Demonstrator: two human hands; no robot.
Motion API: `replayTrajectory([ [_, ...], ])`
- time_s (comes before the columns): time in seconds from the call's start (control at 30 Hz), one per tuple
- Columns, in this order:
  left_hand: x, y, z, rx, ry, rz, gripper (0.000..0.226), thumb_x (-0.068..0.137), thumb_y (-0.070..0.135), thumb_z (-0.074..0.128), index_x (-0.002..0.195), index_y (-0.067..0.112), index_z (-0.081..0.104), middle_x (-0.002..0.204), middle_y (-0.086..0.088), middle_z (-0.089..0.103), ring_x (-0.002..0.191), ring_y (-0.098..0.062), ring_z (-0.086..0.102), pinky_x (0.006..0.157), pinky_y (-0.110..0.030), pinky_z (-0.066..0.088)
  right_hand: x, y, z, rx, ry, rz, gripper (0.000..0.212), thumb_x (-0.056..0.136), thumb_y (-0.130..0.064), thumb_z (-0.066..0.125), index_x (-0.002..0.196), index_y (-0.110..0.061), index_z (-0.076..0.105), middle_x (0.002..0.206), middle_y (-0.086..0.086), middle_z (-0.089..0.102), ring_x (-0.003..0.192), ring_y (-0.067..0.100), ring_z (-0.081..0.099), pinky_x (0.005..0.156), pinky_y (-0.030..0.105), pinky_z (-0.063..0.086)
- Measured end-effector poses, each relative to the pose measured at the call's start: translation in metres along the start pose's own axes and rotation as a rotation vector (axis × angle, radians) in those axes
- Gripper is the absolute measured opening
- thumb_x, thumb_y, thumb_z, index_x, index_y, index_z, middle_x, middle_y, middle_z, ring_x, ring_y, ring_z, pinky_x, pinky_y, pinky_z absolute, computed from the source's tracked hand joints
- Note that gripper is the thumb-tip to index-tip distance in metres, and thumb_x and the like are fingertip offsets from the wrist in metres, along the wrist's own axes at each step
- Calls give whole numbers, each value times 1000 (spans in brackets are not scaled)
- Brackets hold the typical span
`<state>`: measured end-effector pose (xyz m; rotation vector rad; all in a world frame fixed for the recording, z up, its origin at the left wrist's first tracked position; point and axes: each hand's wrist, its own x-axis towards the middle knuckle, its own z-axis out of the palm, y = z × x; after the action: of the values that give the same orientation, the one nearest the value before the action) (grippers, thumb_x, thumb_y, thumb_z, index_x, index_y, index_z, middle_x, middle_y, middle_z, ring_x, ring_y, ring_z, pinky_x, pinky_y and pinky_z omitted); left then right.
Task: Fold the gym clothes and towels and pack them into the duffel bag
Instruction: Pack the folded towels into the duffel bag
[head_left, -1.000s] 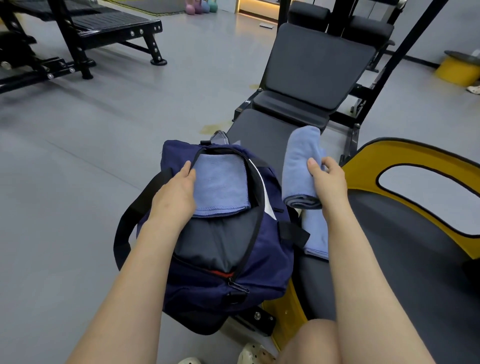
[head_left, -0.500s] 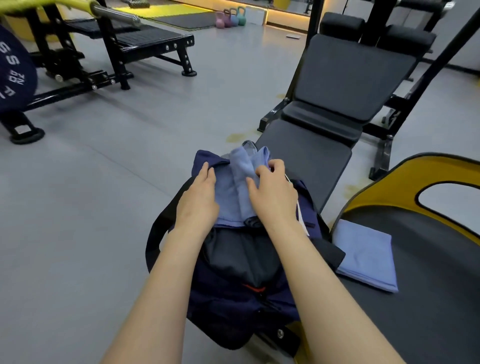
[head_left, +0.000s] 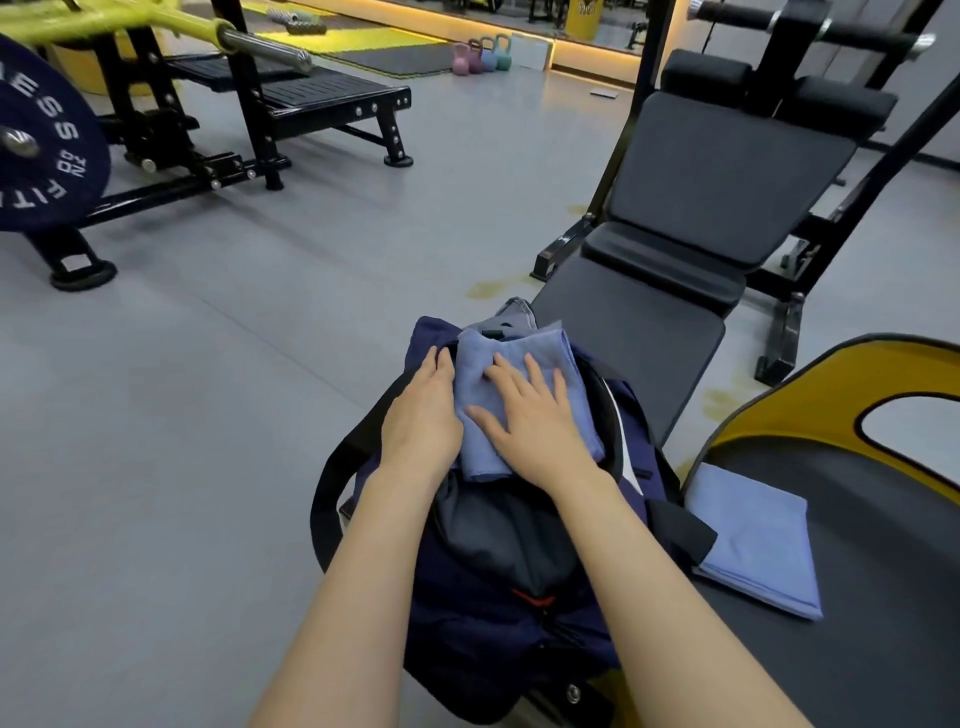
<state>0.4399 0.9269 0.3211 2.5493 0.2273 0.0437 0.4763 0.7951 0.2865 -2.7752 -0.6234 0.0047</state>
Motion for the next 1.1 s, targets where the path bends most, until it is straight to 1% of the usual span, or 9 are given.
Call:
replayTrajectory([
  [0.07,0,3,0,-20,33,-3,63,96,3,35,152,16,8,160,4,5,140,-18,29,104,-27,31,0,-3,5,-17,-9,27,66,97,-59,25,152,-26,13,161,-10,5,148,22,-8,116,45,-13],
  [0.17,1,8,-2,-56,54,-14,68,93,1,37,152,19,8,160,8,3,137,-19,35,102,-28,34,2,-11,13,-113,5,43,85,77,-68,-4,153,-31,1,161,-10,-5,147,24,-13,112,56,-15],
  [0.27,0,13,-5,-99,87,-21,71,91,-2,36,152,22,10,159,13,4,134,-19,40,100,-29,37,13,-15,15,-179,-14,104,89,68,-66,-13,151,-37,-7,160,5,-16,146,29,-15,112,63,-11],
  [0.37,-3,17,-7,-101,122,18,74,89,-5,35,152,24,12,158,16,5,133,-19,41,100,-30,39,25,-23,10,-256,-82,146,69,88,-62,9,150,-39,-7,157,18,-20,144,37,-18,110,67,-6],
  [0.47,-4,18,-10,-78,115,37,74,89,-5,36,152,25,10,158,17,3,132,-20,42,99,-32,42,27,-29,8,-244,-149,194,66,97,-53,30,151,-38,-6,155,21,-22,143,40,-19,110,67,-5],
  [0.67,-7,18,-12,-92,113,28,68,93,0,36,152,24,13,158,17,3,128,-21,46,95,-30,41,20,-22,9,-163,-109,200,57,97,-57,8,151,-40,-1,160,14,-5,148,30,-6,116,55,-1],
  [0.77,-9,20,-13,-67,84,35,70,92,0,35,152,24,10,158,16,0,127,-20,47,92,-28,39,16,-18,0,-192,-47,189,87,72,-70,-10,151,-39,5,160,15,0,148,30,-3,117,48,-5],
  [0.9,-12,21,-12,-45,66,52,73,89,-4,33,152,24,9,158,17,-1,128,-19,45,95,-29,40,24,-12,5,-130,-84,241,68,90,-67,28,150,-45,6,158,20,-11,145,37,-13,117,54,-5],
  [1.1,-18,20,-10,-32,1,78,79,86,-10,32,153,25,9,158,17,-3,124,-23,49,95,-34,43,32,-11,5,-118,-120,273,67,92,-65,29,151,-43,5,158,21,-11,145,38,-13,116,55,-5],
])
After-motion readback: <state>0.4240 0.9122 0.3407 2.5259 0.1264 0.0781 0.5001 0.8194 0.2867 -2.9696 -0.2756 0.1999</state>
